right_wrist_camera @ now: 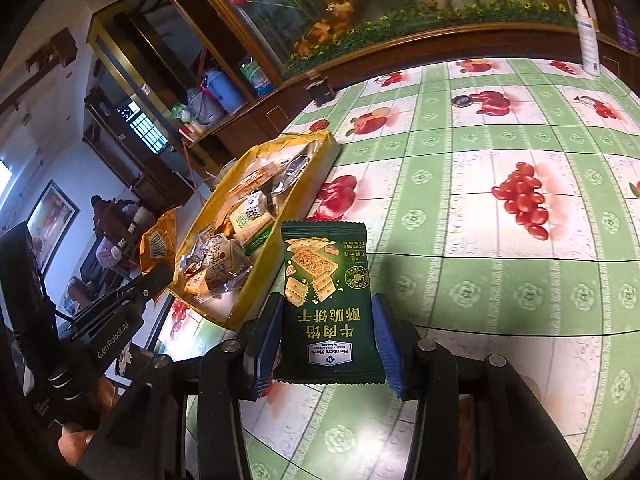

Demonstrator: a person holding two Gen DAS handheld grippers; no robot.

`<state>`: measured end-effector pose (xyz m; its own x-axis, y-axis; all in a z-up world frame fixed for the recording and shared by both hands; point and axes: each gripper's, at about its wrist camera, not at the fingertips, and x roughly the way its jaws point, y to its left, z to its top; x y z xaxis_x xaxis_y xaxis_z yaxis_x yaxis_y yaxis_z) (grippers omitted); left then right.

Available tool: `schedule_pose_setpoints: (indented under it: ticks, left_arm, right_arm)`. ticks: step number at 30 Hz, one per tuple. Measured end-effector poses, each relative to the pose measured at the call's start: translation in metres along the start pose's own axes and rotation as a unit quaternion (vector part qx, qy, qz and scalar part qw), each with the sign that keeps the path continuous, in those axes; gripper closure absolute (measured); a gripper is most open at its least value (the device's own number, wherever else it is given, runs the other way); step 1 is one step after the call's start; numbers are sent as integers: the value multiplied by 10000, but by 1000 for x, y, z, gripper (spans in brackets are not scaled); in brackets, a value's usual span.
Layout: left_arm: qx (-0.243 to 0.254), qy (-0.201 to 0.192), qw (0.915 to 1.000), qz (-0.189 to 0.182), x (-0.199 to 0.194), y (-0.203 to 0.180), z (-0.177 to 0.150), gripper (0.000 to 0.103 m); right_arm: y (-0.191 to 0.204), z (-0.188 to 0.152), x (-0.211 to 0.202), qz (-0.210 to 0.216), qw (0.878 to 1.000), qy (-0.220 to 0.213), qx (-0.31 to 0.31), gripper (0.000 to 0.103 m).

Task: Organize snacks
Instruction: 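Carry the chip bag with the left tool to the tray while the right tool carries the cracker pack, then release the chip bag from the left tool into the tray while the right tool releases the cracker pack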

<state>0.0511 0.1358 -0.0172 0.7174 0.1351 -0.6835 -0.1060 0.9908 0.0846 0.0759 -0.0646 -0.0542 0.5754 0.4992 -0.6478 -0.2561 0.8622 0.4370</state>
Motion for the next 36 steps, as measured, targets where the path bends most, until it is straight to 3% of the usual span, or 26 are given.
schedule_pose_setpoints:
  ticks: [7,23,36]
  left_arm:
    - [-149,44,9998,86,6,19,1,97]
    - [-445,43,9987,247,36,54,21,97]
    - [-472,-43,9982,371,64,58,44,97]
  right_arm:
    - [23,9,14,119,9997,53,-194,58]
    - [94,65,80,417,9950,175,-896,58]
    - [115,109,127,435,9927,199,-1108,58]
